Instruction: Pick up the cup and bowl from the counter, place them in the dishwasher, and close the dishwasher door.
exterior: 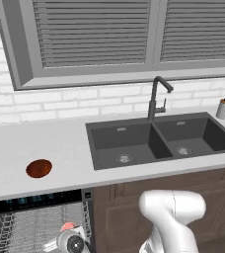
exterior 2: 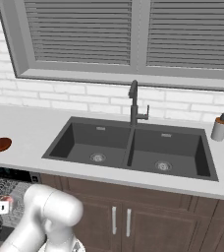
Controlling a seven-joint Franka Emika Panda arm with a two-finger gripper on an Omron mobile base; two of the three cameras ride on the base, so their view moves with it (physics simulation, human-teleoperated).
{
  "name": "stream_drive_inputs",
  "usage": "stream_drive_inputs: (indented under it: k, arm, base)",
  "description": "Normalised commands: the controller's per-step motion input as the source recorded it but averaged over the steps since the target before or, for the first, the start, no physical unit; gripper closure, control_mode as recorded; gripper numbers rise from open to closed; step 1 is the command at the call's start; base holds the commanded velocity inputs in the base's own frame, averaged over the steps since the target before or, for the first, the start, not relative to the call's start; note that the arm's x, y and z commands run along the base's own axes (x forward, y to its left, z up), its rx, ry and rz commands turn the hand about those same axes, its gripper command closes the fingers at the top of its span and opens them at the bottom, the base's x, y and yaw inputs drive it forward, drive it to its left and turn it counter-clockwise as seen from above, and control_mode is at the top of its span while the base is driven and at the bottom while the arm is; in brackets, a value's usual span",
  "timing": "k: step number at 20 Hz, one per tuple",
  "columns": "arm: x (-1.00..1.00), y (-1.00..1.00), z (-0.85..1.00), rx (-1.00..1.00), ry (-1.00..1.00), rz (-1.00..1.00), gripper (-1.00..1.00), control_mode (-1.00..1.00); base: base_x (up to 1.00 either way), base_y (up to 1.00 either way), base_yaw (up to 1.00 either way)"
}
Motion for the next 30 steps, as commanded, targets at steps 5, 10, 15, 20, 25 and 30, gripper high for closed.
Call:
stream_drive_inputs:
  k: [5,10,15,20,25,30]
  arm:
    - [-0.92,0.22,-0.37,-0.01,0.52,0.00,1.00,-1.00]
    - [-0.30,0.28,0.35,-0.07,-0.61,-0.02,1.00,-1.00]
    - [-0.09,0.31,-0.13,-0.09,-0.53,0.00,1.00,-1.00]
    - [0.08,0.05,-0.44,-0.02,-0.06,0.00,1.00,-1.00]
    - [0.24,0.00,-0.13,0.00,0.17,0.00,1.00,-1.00]
    - [0.18,0.00,-0.04,0.00,0.19,0.00,1.00,-1.00]
  base:
    - [0.00,0.00,0.00]
    - [0.00,0.00,0.00]
    - [0.00,0.00,0.00]
    - [0.00,0.00,0.00]
    - [0.00,0.00,0.00]
    - [0.00,0.00,0.00]
